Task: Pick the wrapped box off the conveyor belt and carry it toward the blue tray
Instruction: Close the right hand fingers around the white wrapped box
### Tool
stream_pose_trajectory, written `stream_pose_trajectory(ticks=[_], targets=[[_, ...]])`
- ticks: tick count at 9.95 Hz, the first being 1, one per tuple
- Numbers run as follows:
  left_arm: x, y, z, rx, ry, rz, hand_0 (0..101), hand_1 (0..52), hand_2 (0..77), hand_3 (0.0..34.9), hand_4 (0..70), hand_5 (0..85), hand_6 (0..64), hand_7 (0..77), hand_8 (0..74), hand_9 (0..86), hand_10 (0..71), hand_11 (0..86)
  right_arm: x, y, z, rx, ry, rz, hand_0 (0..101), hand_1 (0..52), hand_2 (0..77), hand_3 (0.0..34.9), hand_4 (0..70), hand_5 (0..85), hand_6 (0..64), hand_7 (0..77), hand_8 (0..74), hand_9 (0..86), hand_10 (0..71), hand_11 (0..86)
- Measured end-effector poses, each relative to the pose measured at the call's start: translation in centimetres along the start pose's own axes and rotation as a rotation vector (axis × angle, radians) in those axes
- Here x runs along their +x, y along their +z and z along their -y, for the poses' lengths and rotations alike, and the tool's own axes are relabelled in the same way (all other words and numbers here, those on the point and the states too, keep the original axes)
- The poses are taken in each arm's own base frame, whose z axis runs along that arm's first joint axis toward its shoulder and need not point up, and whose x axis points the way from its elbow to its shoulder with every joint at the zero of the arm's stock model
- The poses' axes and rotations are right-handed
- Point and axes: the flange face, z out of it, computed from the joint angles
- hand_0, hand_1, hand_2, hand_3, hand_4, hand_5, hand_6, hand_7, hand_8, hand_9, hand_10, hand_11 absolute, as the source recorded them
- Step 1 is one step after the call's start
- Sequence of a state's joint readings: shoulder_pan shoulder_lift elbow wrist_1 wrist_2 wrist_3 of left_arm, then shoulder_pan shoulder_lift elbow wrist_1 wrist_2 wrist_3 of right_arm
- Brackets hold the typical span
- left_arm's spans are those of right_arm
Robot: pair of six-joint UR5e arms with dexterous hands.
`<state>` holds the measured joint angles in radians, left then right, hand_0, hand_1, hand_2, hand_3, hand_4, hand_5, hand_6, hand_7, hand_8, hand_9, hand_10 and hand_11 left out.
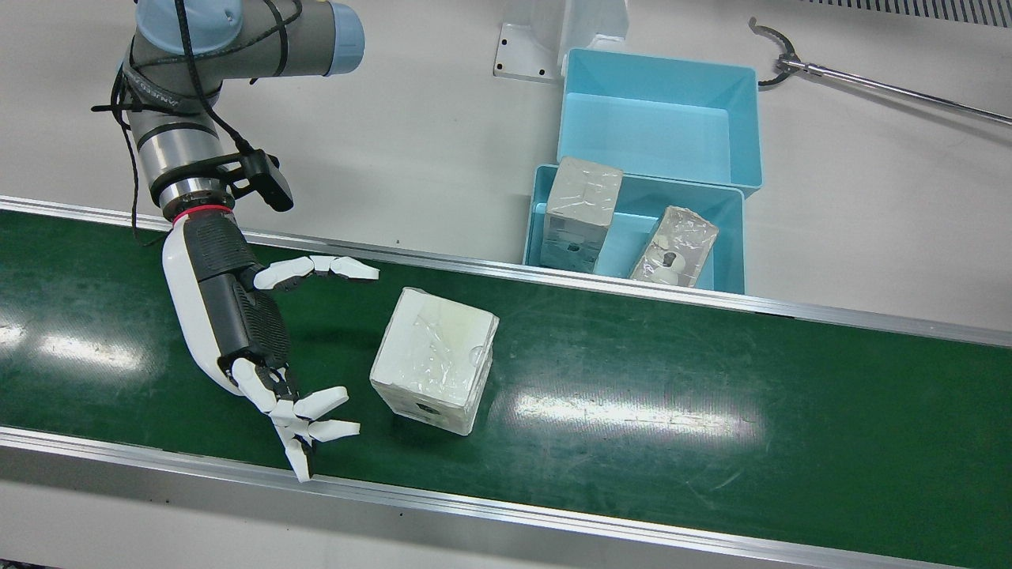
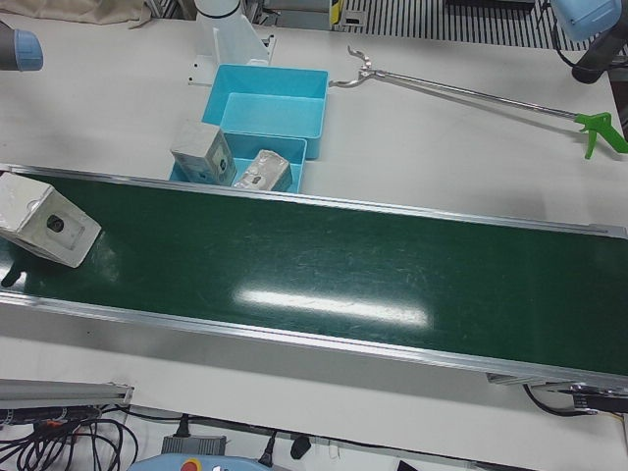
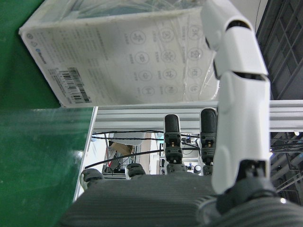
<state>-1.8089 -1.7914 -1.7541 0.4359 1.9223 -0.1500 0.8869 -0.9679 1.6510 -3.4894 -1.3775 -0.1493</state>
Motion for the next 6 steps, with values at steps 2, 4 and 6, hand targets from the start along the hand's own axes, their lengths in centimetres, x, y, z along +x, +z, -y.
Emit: stream_pose_trajectory(ticks=[2, 4, 6], targets=[[0.0, 0.0, 0.0, 0.0, 0.0, 0.0, 0, 0.0, 0.5, 0.0, 0.0, 1.1, 0.5, 0.0, 0.0, 0.0, 0.5, 0.0, 0.05, -0.04, 0.06, 0.005, -0.004, -0.001, 49, 15.8, 20.7, 25.3, 12.5, 38.7, 3.8, 26.7, 0.0, 6.0, 0.0, 1.6], [0.0, 0.0, 0.0, 0.0, 0.0, 0.0, 0, 0.0, 0.5, 0.0, 0.0, 1.1, 0.5, 0.0, 0.0, 0.0, 0.5, 0.0, 0.01, -0.06, 0.07, 0.006, -0.005, -0.001, 48, 15.8, 21.3, 26.0, 11.5, 38.7, 3.8, 26.7, 0.0, 6.0, 0.0, 1.6], [0.0, 0.0, 0.0, 0.0, 0.0, 0.0, 0, 0.0, 0.5, 0.0, 0.0, 1.1, 0.5, 0.0, 0.0, 0.0, 0.0, 0.0, -0.07, -0.07, 0.04, 0.006, -0.005, 0.0, 49, 15.8, 20.7, 26.0, 11.5, 38.7, 3.8, 26.2, 0.0, 6.0, 0.0, 1.6]])
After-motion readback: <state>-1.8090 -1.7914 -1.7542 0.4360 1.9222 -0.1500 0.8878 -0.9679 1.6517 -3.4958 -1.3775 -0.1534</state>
